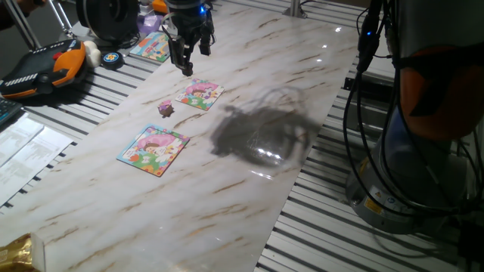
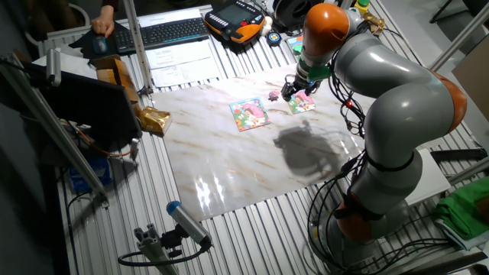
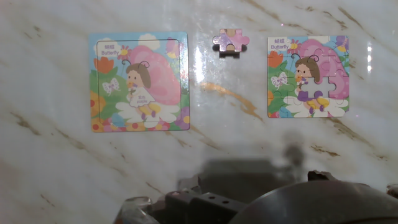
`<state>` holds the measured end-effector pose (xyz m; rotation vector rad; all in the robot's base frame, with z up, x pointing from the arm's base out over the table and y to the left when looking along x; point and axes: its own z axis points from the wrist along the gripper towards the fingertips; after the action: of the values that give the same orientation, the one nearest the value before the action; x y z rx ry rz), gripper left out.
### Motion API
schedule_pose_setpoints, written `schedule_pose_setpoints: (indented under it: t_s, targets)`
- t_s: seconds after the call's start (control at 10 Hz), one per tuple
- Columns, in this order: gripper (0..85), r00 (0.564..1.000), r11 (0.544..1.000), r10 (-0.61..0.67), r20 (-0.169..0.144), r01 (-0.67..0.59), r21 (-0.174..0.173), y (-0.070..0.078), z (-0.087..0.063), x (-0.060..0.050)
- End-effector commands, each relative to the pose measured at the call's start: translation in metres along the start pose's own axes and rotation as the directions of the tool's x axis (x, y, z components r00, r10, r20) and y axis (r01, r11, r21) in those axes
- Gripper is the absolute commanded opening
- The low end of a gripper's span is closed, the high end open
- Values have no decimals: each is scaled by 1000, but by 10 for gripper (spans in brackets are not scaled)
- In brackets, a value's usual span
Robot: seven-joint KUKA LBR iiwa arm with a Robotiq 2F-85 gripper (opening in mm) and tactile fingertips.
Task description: Assemble one piece of a puzzle
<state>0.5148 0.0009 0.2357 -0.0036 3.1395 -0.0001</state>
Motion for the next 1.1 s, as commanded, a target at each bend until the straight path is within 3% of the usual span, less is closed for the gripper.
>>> schedule_pose_setpoints:
  t_s: [0.0, 0.5, 0.7, 1.0]
  targets:
    - [7, 999, 999, 32, 24, -32, 24, 0, 0, 0]
    - [7, 999, 999, 40, 21, -40, 19, 0, -1, -1]
    - [7, 999, 999, 49, 18, -49, -6, 0, -1, -1]
    - [7, 999, 999, 48, 20, -48, -6, 0, 6, -8]
